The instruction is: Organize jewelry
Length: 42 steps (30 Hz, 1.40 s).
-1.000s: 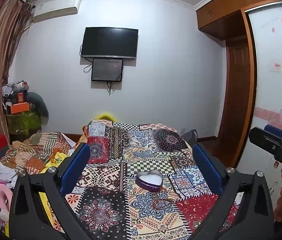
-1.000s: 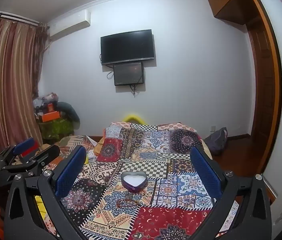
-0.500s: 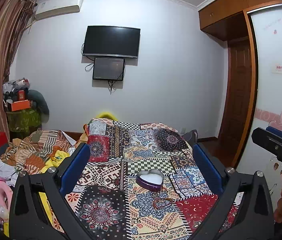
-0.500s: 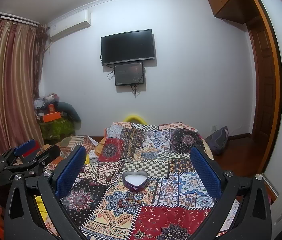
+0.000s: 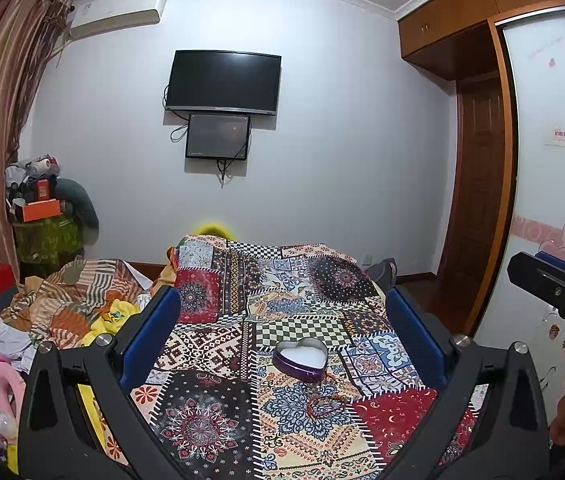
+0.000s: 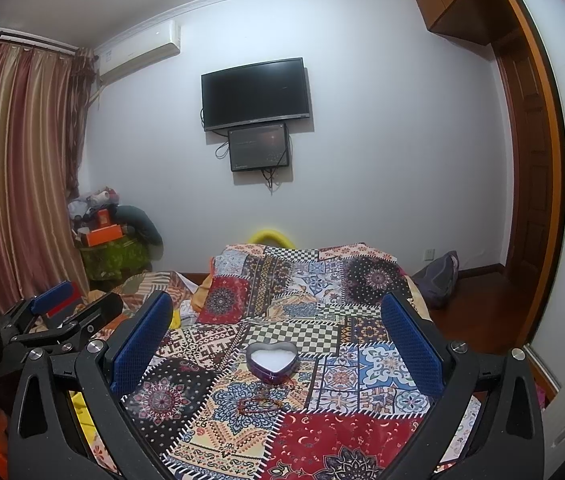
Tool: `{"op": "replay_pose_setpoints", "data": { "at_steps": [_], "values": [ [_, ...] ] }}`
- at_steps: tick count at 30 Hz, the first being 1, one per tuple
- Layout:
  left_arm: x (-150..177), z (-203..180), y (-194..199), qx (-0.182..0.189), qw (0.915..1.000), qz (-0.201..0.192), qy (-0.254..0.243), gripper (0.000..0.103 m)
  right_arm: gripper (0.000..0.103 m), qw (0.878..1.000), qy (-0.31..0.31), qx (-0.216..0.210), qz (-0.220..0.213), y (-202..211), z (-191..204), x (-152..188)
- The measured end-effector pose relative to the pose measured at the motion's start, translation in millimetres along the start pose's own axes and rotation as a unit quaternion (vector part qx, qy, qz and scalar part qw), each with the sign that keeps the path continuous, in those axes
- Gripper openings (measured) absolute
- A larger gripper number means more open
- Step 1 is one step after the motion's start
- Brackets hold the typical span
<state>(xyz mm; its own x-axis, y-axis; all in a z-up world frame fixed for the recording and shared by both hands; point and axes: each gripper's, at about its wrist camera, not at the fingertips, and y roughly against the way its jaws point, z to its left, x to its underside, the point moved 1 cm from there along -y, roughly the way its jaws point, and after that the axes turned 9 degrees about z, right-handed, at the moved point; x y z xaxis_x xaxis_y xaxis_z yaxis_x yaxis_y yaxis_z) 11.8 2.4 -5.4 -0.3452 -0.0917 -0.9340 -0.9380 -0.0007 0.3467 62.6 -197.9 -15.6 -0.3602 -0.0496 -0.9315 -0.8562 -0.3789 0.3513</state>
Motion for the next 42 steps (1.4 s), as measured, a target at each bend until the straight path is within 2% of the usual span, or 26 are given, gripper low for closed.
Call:
{"op": "replay_pose_setpoints", "data": {
  "at_steps": [42],
  "values": [
    [-3.9,-3.5,-6.4,0.001,1.0,0.006,-0.003,0.103,0.103,1.0,-0.003,-0.002,0.01,-5.9,1.4,4.2]
  ]
}}
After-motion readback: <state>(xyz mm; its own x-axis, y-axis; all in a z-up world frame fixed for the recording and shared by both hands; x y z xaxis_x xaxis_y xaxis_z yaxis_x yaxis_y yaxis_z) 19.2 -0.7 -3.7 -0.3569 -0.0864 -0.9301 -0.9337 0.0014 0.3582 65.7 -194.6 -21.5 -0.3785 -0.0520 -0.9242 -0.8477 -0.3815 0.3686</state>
